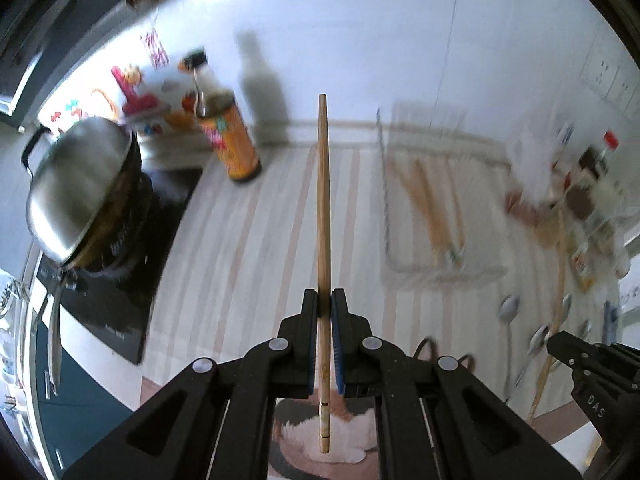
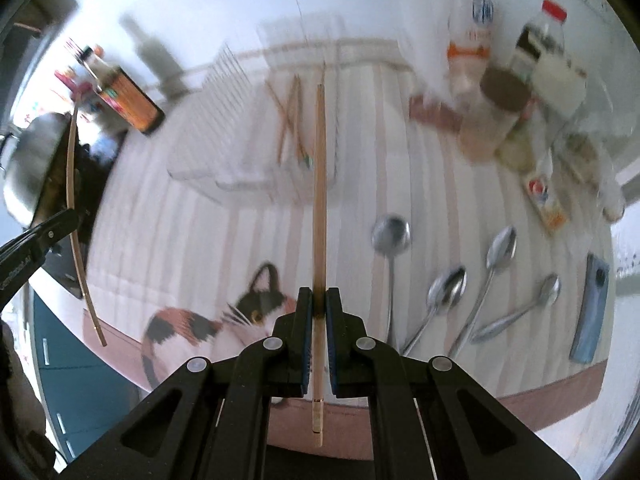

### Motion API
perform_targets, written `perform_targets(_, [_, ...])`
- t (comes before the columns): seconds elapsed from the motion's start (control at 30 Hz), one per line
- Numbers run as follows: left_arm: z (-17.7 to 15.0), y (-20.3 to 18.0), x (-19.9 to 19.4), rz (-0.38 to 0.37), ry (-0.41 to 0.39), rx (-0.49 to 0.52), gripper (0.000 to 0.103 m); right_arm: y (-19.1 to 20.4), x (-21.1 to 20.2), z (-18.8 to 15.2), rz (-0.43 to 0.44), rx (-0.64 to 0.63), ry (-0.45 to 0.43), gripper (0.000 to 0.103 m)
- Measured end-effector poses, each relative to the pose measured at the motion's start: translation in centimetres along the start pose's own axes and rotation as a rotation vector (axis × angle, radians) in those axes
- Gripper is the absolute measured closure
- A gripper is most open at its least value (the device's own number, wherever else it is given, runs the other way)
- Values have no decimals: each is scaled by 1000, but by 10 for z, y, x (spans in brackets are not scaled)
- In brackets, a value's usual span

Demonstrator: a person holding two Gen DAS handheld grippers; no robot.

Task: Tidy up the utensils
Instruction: 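Carry both chopsticks into the clear plastic rack and open both tools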

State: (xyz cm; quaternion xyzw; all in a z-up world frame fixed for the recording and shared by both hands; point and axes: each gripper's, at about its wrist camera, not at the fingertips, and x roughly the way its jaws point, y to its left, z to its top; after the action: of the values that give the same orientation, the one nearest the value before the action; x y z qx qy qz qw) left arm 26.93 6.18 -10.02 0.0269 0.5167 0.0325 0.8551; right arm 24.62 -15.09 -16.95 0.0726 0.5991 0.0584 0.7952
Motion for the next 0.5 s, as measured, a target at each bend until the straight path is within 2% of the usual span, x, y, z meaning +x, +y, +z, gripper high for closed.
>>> perform_targets(0.13, [27, -11, -16, -32, -51, 3, 99, 0, -16, 23, 38, 3, -44, 96])
perform_targets(0.27, [54, -23, -20, -71, -66, 10, 99, -1, -22, 53, 82, 5, -61, 96])
perform_targets(0.4, [81, -32, -9, -92, -49, 15, 99, -2, -20, 88, 106, 17, -75, 96])
perform_targets(0.5, [101, -36, 13, -118, -1, 9, 99, -3, -11, 116, 115, 36, -76, 96])
